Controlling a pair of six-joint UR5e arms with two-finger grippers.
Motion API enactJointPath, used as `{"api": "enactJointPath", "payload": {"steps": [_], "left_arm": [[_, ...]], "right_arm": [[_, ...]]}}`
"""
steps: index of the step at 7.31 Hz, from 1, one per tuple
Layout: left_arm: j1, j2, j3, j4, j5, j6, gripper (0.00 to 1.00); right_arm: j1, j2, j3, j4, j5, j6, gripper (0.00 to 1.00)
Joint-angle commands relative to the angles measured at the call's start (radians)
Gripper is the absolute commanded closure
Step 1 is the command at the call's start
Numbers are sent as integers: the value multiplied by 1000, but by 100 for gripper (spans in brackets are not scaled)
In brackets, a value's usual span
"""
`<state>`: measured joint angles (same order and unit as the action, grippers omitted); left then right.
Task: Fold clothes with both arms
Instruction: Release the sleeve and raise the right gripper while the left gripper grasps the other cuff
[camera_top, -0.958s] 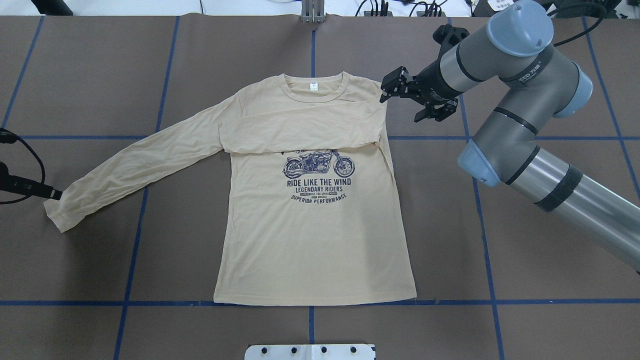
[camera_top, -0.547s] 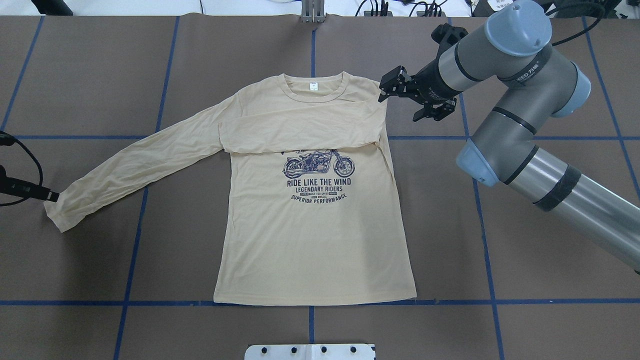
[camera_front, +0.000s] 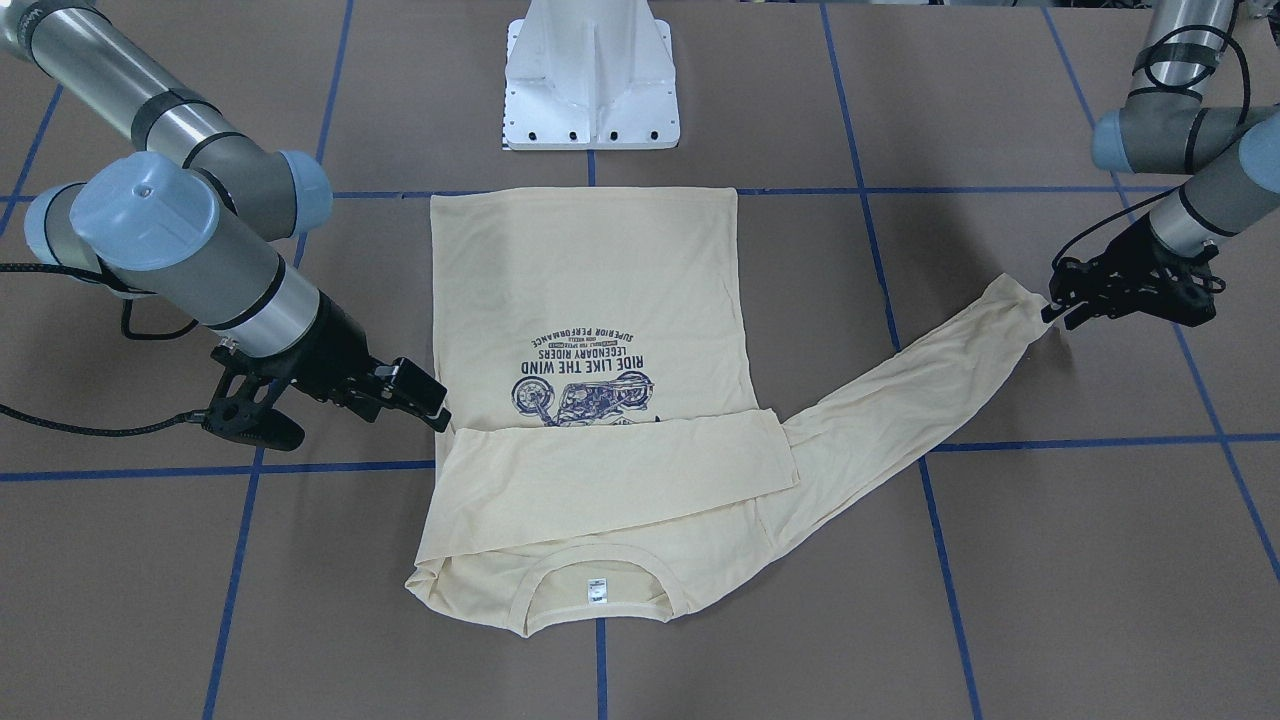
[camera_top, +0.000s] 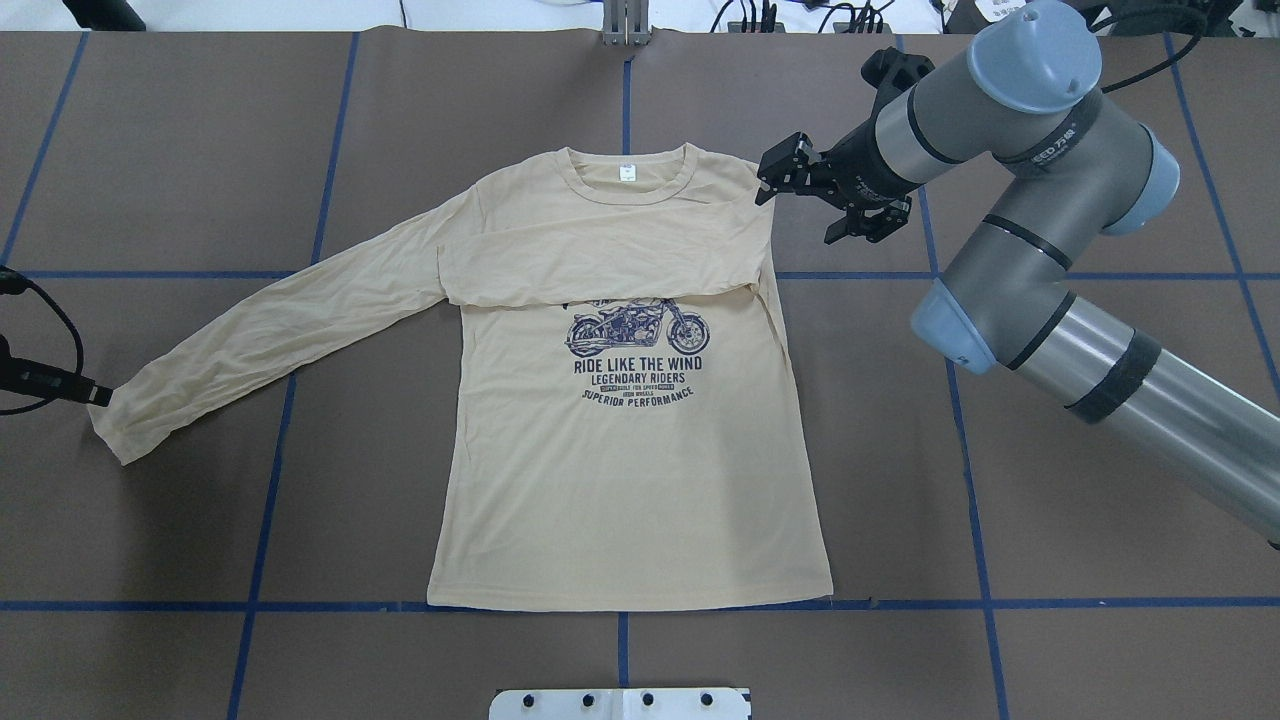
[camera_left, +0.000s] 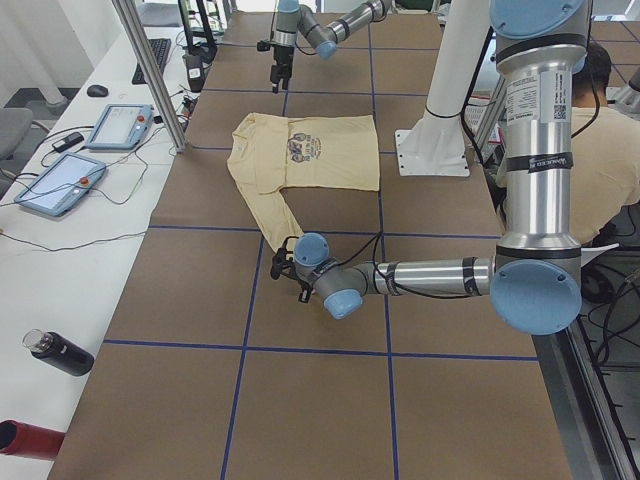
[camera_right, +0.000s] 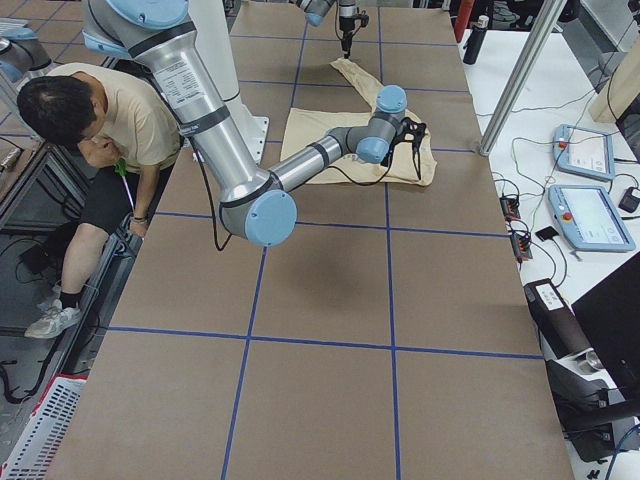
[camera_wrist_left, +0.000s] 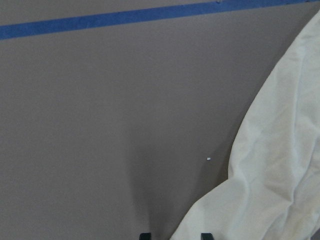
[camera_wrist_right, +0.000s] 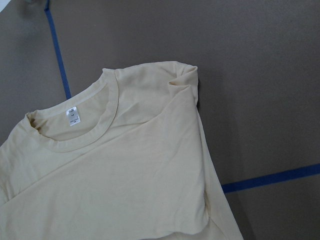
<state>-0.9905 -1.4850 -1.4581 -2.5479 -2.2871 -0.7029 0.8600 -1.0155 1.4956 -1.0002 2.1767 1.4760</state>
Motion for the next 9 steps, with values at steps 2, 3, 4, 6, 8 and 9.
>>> {"api": "enactJointPath", "payload": {"steps": [2, 3, 4, 6, 8, 9], "left_arm": [[1, 14, -1, 0, -2, 0, 62], [1, 14, 1, 0, -2, -1, 65], [1, 14, -1, 0, -5, -4, 74], [3, 11, -1, 0, -8, -4, 98], [4, 11, -4, -2, -9, -4, 100], [3, 14, -22, -2, -14, -7, 100]], "right_arm": [[-1, 0, 2, 0, 0, 1, 1], [-1, -2, 0, 0, 0, 1, 1], [-1, 0, 2, 0, 0, 1, 1], [-3, 2, 0, 0, 0, 1, 1], [-3, -2, -2, 0, 0, -2, 1], [-1, -2, 0, 0, 2, -3, 1]]}}
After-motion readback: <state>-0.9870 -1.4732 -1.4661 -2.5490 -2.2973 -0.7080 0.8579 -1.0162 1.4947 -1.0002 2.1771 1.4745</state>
